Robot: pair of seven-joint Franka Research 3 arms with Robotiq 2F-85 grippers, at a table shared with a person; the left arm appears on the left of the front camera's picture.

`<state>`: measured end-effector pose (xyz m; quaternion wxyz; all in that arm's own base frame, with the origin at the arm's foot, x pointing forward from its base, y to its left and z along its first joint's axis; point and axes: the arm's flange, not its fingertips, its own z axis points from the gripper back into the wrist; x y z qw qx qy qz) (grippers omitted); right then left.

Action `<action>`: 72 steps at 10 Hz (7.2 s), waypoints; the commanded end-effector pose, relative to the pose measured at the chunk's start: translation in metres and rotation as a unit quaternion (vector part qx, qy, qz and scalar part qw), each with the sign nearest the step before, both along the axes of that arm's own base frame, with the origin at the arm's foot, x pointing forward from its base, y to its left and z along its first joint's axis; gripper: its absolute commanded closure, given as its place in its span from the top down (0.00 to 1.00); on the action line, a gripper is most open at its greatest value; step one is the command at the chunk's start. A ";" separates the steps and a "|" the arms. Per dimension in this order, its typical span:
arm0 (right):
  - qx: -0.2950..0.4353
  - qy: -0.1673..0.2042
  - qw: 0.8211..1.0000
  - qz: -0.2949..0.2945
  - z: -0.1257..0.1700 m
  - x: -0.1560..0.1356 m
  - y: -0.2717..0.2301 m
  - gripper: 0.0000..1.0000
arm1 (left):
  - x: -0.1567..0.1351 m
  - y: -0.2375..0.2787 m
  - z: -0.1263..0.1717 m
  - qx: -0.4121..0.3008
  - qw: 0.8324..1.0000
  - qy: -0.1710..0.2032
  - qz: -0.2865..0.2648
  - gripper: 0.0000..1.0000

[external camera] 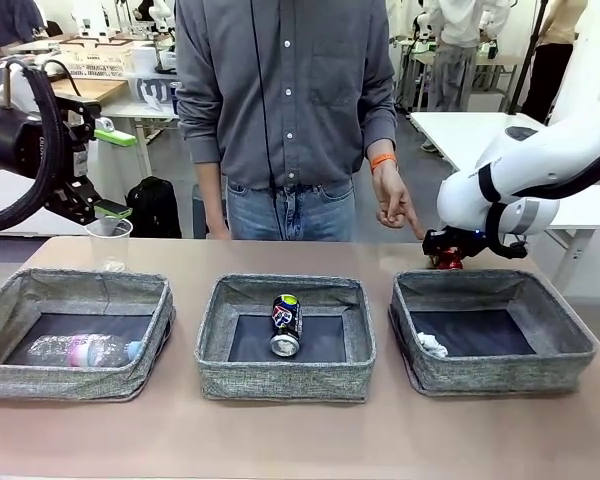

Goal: Sort the waste into the appropriate baskets.
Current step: Pick up the waste item pointed out by the person, then place the picked waste into the Fabric basket indicated by the person.

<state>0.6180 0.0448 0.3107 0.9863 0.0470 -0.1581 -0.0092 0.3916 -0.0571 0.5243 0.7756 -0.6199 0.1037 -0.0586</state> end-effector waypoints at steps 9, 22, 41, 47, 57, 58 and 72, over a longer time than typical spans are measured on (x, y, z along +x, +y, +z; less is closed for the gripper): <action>-0.032 -0.167 0.969 -0.180 0.098 -0.061 0.013 0.00 | -0.002 -0.002 0.003 -0.001 1.000 -0.001 0.005 0.97; -0.028 0.008 0.996 0.079 0.189 -0.267 0.087 0.36 | -0.002 -0.002 0.003 -0.001 1.000 -0.001 0.005 0.97; -0.061 0.064 0.996 -0.001 0.441 -0.324 0.338 0.36 | -0.002 -0.002 0.003 -0.001 1.000 -0.001 0.005 0.97; -0.048 0.077 0.996 0.014 0.445 -0.331 0.334 0.36 | -0.002 -0.002 0.003 -0.001 1.000 -0.001 0.005 0.97; -0.048 0.077 0.996 0.014 0.445 -0.331 0.334 0.36 | -0.002 -0.002 0.003 -0.001 1.000 -0.001 0.005 0.97; -0.048 0.077 0.996 0.014 0.445 -0.331 0.334 0.36 | -0.002 -0.002 0.003 -0.001 1.000 -0.001 0.005 0.97; -0.051 0.076 0.996 0.016 0.443 -0.330 0.335 0.36 | -0.002 -0.002 0.003 -0.001 1.000 -0.001 0.005 0.97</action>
